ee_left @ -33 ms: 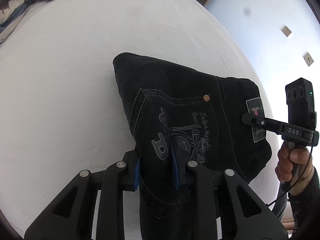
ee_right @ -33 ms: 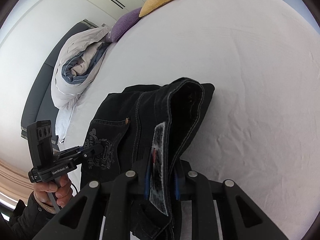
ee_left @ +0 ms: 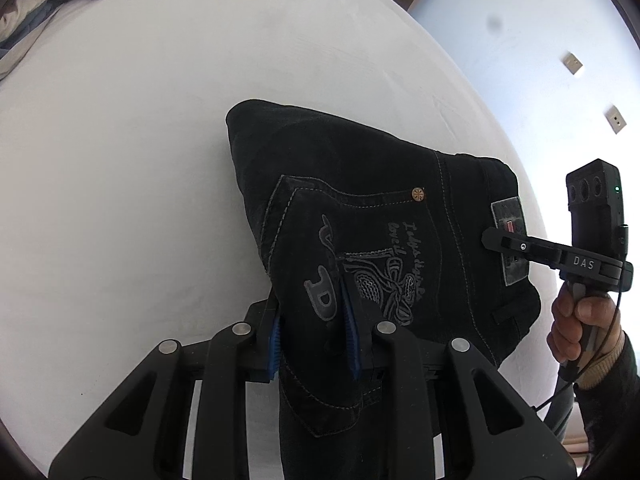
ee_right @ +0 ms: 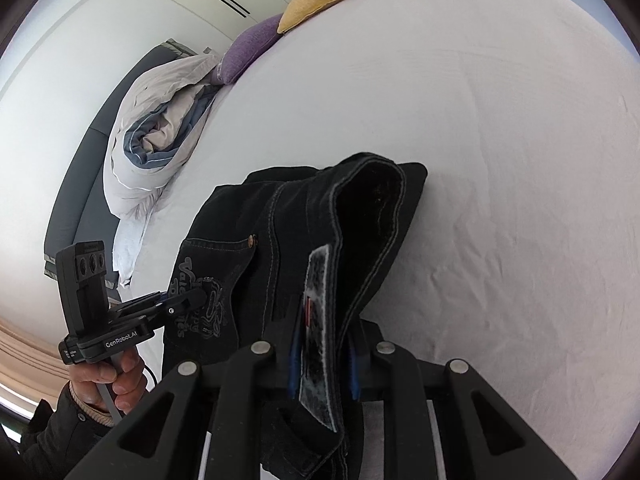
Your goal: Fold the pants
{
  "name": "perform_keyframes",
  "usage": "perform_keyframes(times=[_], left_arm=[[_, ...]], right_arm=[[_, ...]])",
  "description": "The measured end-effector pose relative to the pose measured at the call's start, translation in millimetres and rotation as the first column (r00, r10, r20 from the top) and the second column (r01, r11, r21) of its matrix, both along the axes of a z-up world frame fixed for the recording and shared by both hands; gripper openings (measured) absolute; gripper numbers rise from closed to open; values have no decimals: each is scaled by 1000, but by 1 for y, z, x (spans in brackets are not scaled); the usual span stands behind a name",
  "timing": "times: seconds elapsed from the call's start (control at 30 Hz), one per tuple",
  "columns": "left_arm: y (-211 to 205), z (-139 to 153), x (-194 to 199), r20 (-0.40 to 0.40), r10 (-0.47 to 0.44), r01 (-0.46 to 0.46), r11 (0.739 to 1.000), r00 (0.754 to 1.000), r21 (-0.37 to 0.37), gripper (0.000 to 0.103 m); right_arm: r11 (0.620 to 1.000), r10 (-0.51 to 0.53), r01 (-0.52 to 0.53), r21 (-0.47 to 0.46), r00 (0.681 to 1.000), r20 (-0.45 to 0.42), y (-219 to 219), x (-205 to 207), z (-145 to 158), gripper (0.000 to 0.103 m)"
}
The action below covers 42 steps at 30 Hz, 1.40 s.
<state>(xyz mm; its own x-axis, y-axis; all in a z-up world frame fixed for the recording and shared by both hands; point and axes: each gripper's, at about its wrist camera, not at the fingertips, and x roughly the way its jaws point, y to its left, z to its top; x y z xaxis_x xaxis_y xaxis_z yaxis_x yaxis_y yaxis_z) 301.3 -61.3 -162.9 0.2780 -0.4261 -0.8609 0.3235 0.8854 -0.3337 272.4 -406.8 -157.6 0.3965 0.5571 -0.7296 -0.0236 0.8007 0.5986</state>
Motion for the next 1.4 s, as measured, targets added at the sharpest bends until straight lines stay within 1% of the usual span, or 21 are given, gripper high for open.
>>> perform_keyframes(times=[0.13, 0.3, 0.33, 0.4, 0.43, 0.57, 0.6, 0.7, 0.77, 0.8, 0.83, 0.87, 0.93, 1.0, 1.07, 1.1, 1.13, 1.17, 1.27, 1.33, 1.4], left_arm=[[16, -7, 0, -9, 8, -8, 998, 1000, -56, 30], [2, -15, -15, -16, 22, -23, 993, 1000, -119, 40], [12, -14, 1, -17, 28, -30, 992, 999, -124, 46], [27, -16, 3, -25, 49, -53, 985, 998, -167, 48], [47, -12, 3, -29, 58, -62, 981, 998, -186, 50], [46, -1, -5, 36, 69, -64, 988, 997, -143, 55], [47, 4, -9, 51, 66, -59, 990, 997, -125, 57], [48, 22, -27, 112, 87, -76, 992, 990, -100, 67], [51, 41, -48, 175, 124, -114, 991, 977, -63, 74], [53, 50, -59, 212, 132, -123, 991, 968, -54, 74], [49, 58, -74, 255, 134, -127, 991, 958, -45, 75], [47, 69, -90, 308, 136, -137, 990, 942, -19, 80], [44, 91, -124, 418, 135, -166, 985, 899, 38, 81], [48, 120, -160, 531, 123, -195, 978, 839, 80, 86], [46, 141, -194, 615, 124, -255, 958, 778, 128, 103], [41, 153, -211, 659, 129, -289, 947, 741, 139, 103], [36, 165, -227, 694, 130, -306, 942, 708, 136, 103], [42, 180, -240, 712, 138, -320, 939, 688, 127, 103], [46, 213, -266, 740, 178, -366, 925, 649, 98, 103], [49, 239, -287, 769, 215, -399, 915, 602, 57, 103], [52, 261, -304, 772, 252, -403, 915, 583, 6, 103]], right_arm=[[998, -10, 11, 63, 1000, -18, -9, -1, -19, 25], [988, -8, 12, 156, 1000, -21, -17, 1, -37, 27], [987, -3, 4, 163, 1000, -10, -17, 2, -38, 27], [982, -8, 9, 190, 1000, -6, -19, 2, -40, 27], [982, -14, 15, 189, 1000, -9, -19, 2, -37, 28], [991, -44, 42, 127, 999, 15, -22, -13, -19, 48], [993, -56, 53, 107, 998, 21, -25, -21, -14, 51], [993, -103, 102, 64, 994, 23, -34, -44, -2, 51], [989, -147, 145, 40, 987, 57, -39, -67, 12, 52], [986, -167, 166, 15, 983, 81, -39, -79, 21, 56], [982, -185, 188, -14, 977, 110, -38, -90, 30, 60], [977, -201, 210, -43, 969, 146, -36, -103, 41, 68], [968, -217, 240, -75, 949, 228, -29, -130, 65, 77], [956, -223, 267, -122, 930, 292, -19, -153, 88, 84], [941, -204, 287, -181, 905, 373, -4, -177, 114, 89], [932, -192, 296, -209, 892, 409, 2, -187, 126, 93], [919, -177, 311, -241, 874, 451, 10, -199, 140, 95], [908, -163, 325, -263, 855, 493, 18, -210, 153, 99], [888, -133, 360, -286, 797, 590, 38, -239, 189, 103], [874, -123, 381, -300, 772, 623, 46, -255, 209, 103], [868, -104, 391, -306, 746, 658, 55, -271, 227, 103]])
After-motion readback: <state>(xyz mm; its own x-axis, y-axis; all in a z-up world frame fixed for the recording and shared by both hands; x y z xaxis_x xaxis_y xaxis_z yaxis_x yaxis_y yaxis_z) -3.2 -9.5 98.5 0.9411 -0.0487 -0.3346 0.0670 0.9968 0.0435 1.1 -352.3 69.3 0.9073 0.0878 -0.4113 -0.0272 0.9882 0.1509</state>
